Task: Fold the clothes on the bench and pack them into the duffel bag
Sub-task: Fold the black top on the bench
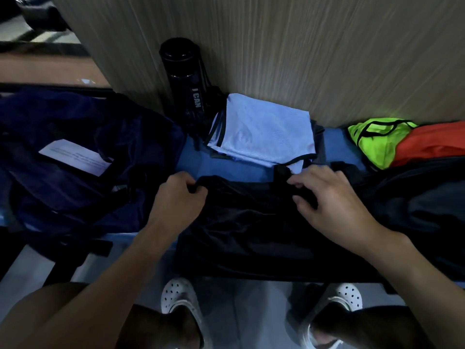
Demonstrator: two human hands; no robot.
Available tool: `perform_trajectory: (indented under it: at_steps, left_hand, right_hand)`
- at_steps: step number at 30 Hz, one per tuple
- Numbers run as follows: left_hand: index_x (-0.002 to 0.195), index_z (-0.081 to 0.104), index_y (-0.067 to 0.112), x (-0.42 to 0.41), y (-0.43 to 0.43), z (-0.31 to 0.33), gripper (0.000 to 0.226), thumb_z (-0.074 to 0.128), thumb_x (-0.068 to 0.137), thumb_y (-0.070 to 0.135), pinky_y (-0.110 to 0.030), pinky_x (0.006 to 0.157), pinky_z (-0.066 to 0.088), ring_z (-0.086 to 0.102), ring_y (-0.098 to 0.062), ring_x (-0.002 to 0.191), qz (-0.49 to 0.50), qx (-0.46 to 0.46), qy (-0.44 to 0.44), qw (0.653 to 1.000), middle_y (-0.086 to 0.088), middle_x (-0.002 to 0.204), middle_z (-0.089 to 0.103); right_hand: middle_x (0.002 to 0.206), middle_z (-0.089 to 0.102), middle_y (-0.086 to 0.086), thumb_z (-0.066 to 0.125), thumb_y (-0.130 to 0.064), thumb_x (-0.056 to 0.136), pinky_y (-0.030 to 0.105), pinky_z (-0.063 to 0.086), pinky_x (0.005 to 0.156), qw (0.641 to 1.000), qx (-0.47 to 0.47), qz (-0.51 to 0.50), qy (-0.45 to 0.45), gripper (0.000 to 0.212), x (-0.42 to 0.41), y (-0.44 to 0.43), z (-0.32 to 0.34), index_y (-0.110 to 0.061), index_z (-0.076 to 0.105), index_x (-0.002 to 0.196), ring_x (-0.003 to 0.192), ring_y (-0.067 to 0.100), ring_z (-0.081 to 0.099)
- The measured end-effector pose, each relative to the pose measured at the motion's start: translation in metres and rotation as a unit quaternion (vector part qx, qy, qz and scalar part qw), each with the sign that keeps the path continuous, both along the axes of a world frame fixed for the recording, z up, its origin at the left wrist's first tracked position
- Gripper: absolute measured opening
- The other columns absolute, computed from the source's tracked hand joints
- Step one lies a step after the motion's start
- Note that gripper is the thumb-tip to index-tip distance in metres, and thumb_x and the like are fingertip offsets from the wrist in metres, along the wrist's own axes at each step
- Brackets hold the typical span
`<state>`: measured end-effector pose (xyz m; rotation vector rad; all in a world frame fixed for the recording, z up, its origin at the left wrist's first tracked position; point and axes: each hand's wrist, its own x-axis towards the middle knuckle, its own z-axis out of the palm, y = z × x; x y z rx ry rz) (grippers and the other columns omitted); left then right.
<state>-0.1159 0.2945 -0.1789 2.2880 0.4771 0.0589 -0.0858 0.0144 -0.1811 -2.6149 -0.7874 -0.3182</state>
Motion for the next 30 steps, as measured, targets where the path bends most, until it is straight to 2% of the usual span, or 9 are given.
perform_trajectory:
  at_steps: [2, 4, 7, 10, 13, 15, 18, 25, 30]
  left_hand:
    - [0.088, 0.058, 0.014, -0.002, 0.004, 0.001, 0.007, 0.064, 0.090, 0.016, -0.018, 0.054, 0.044, 0.060, -0.010, 0.067, -0.010, 0.027, -0.006, 1.000, -0.001, 0.080, 0.065]
    - [0.106, 0.055, 0.014, -0.005, 0.002, -0.002, 0.020, 0.066, 0.090, 0.015, -0.029, 0.072, 0.053, 0.062, -0.018, 0.083, -0.035, 0.059, -0.022, 0.997, -0.005, 0.099, 0.063]
    - [0.118, 0.054, 0.014, -0.007, -0.009, -0.002, 0.035, 0.070, 0.087, 0.013, -0.043, 0.094, 0.046, 0.051, -0.028, 0.104, -0.105, 0.173, -0.077, 0.976, -0.009, 0.118, 0.051]
    - [0.095, 0.060, 0.014, -0.008, -0.028, 0.000, 0.019, 0.072, 0.080, 0.010, -0.046, 0.081, 0.048, 0.054, -0.029, 0.093, -0.201, 0.232, -0.159, 0.938, -0.005, 0.102, 0.054]
    - [0.088, 0.060, 0.016, -0.014, -0.044, -0.005, 0.005, 0.061, 0.088, 0.021, -0.041, 0.066, 0.051, 0.056, -0.022, 0.081, -0.278, 0.224, -0.178, 0.917, 0.002, 0.086, 0.058]
    - [0.091, 0.065, 0.017, -0.015, -0.048, -0.013, 0.022, 0.048, 0.091, 0.032, -0.040, 0.070, 0.051, 0.056, -0.020, 0.085, -0.325, 0.249, -0.165, 0.897, 0.004, 0.089, 0.059]
    - [0.118, 0.065, 0.019, -0.013, -0.046, -0.025, 0.035, 0.048, 0.094, 0.038, -0.045, 0.082, 0.049, 0.053, -0.024, 0.104, -0.342, 0.305, -0.090, 0.884, 0.000, 0.114, 0.056]
    - [0.155, 0.021, 0.031, -0.014, -0.052, -0.026, 0.067, 0.037, 0.092, 0.048, -0.052, 0.103, 0.036, 0.031, -0.028, 0.133, -0.316, 0.357, 0.016, 0.879, -0.006, 0.150, 0.027]
    - [0.158, 0.000, 0.031, -0.010, -0.058, -0.020, 0.080, 0.036, 0.091, 0.057, -0.053, 0.110, 0.025, 0.019, -0.032, 0.140, -0.290, 0.375, 0.094, 0.875, -0.008, 0.160, 0.011]
  right_hand:
    - [0.110, 0.059, -0.008, 0.072, -0.020, 0.078, 0.036, 0.032, 0.085, 0.998, -0.040, -0.010, 0.039, 0.043, -0.002, -0.006, -0.006, -0.024, 0.062, 0.119, 0.107, 0.023, 0.053]
    - [0.119, 0.057, -0.011, 0.070, -0.025, 0.077, 0.032, 0.024, 0.091, 0.994, -0.079, -0.009, 0.076, 0.053, -0.004, -0.008, -0.007, -0.029, 0.057, 0.127, 0.115, 0.019, 0.047]
    - [0.126, 0.051, -0.015, 0.067, -0.031, 0.077, 0.030, 0.019, 0.096, 0.986, -0.122, -0.012, 0.113, 0.061, -0.003, -0.009, -0.007, -0.034, 0.047, 0.134, 0.121, 0.014, 0.041]
    - [0.120, 0.053, -0.017, 0.066, -0.027, 0.079, 0.029, 0.020, 0.094, 0.984, -0.128, -0.011, 0.126, 0.052, 0.002, -0.013, -0.009, -0.034, 0.048, 0.127, 0.118, 0.011, 0.043]
    - [0.101, 0.062, -0.012, 0.064, -0.023, 0.085, 0.031, 0.025, 0.089, 0.991, -0.094, -0.017, 0.093, 0.018, 0.006, -0.014, -0.012, -0.029, 0.061, 0.102, 0.102, 0.016, 0.055]
    - [0.092, 0.065, -0.009, 0.059, -0.025, 0.090, 0.033, 0.026, 0.087, 0.994, -0.075, -0.043, 0.062, 0.005, 0.011, -0.013, -0.015, -0.026, 0.063, 0.093, 0.093, 0.018, 0.058]
    - [0.095, 0.064, -0.006, 0.054, -0.032, 0.093, 0.039, 0.026, 0.086, 0.993, -0.057, -0.106, 0.016, 0.014, 0.015, -0.009, -0.017, -0.023, 0.065, 0.095, 0.096, 0.023, 0.055]
    - [0.077, 0.054, -0.008, 0.069, -0.029, 0.082, 0.037, 0.032, 0.076, 0.995, -0.071, -0.072, -0.010, 0.019, -0.003, -0.005, -0.010, -0.022, 0.052, 0.080, 0.082, 0.020, 0.051]
    - [0.130, 0.056, -0.001, 0.062, -0.046, 0.084, 0.053, 0.026, 0.105, 0.973, -0.211, -0.091, 0.036, 0.052, -0.012, -0.012, -0.023, -0.022, 0.055, 0.130, 0.128, 0.027, 0.044]
